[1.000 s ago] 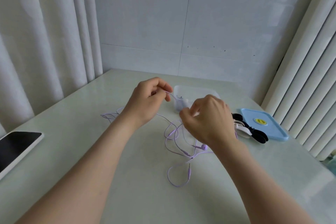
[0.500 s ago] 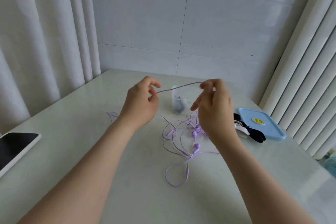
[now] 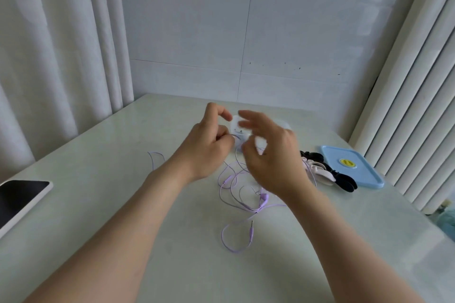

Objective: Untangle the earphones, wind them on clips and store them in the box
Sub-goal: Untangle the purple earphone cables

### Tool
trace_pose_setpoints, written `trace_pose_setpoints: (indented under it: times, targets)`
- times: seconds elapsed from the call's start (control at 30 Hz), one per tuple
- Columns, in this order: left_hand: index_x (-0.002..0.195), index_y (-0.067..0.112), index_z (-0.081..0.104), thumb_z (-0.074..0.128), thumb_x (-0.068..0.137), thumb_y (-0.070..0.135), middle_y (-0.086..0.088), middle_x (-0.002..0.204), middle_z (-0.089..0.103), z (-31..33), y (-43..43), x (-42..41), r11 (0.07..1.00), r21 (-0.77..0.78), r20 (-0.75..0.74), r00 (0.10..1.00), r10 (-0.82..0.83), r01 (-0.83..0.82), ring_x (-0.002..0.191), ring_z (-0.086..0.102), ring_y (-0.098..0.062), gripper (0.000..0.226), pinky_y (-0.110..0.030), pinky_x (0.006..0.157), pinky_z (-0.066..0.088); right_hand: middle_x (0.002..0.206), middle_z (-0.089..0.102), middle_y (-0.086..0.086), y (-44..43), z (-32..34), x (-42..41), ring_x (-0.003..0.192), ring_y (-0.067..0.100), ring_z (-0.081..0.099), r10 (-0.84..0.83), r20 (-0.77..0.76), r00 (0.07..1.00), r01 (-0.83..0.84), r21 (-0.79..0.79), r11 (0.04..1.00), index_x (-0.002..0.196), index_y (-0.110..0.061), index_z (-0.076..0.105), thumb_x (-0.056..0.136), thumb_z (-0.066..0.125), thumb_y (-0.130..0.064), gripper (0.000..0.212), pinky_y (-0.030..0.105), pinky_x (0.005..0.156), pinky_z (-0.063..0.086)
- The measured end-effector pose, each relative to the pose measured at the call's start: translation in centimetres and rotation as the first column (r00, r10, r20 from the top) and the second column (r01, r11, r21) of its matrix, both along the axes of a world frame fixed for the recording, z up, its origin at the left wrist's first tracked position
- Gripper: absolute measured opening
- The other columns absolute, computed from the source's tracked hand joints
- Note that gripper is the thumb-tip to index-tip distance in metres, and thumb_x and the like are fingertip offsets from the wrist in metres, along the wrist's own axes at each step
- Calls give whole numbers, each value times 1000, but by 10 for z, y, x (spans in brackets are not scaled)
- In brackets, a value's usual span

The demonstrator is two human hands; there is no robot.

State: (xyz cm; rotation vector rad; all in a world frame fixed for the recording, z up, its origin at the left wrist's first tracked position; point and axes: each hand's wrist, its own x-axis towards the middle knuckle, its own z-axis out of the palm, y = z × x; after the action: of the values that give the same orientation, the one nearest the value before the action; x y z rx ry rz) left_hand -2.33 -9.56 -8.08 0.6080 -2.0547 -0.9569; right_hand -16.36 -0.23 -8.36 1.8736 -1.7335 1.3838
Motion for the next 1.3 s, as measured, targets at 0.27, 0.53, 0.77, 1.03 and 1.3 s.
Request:
trace_pose_setpoints:
  times: [0.27, 0.53, 0.77, 1.03, 1.3]
  targets:
    - [105, 27, 56, 60, 86, 11, 1, 68, 72, 3, -14, 12, 984, -63, 24, 985, 170, -168, 59, 56, -22, 25, -30, 61, 43, 61, 55, -18, -9, 1, -10, 56, 9, 51, -157, 136, 978, 179, -167, 970, 104, -16, 69, 103, 52, -9, 18, 27, 60, 41]
    - [88, 4, 66, 51, 91, 29, 2, 58, 68, -2, -33, 12, 795, 129, 3, 802, 598, -593, 65, 63, -20, 29, -29, 64, 44, 81, 61, -13, -2, 8, -32, 100, 20, 38, -567, 474, 673, 657, -34, 753, 112, -25, 66, 103, 38, -14, 31, 34, 83, 16]
    - [80, 11, 53, 39, 99, 11, 5, 57, 33, 18, -10, 5, 913, 407, -160, 982, 102, -29, 54, 24, -18, 24, -29, 52, 21, 143, 61, 4, 0, 3, -15, 140, 22, 44, -327, 160, 931, 346, -113, 931, 144, -10, 58, 76, 44, -6, 69, 32, 111, 30]
    - [106, -1, 63, 57, 106, 22, -4, 72, 48, 17, 0, 5, 935, 331, -110, 989, -97, 128, 54, 34, -16, 24, -31, 56, 29, 101, 70, 2, -11, -11, 1, 78, 23, 63, -151, -161, 975, 142, -66, 988, 132, -22, 67, 107, 49, -24, 32, 38, 65, 52]
    - [99, 7, 61, 42, 99, 7, 0, 66, 39, 4, 3, -8, 908, 412, -50, 997, -61, 76, 49, 21, -15, 19, -24, 50, 17, 66, 50, 7, 4, 7, -24, 74, 35, 44, -684, -124, 719, 687, 278, 672, 67, -8, 48, 87, 51, -22, 24, 39, 68, 33]
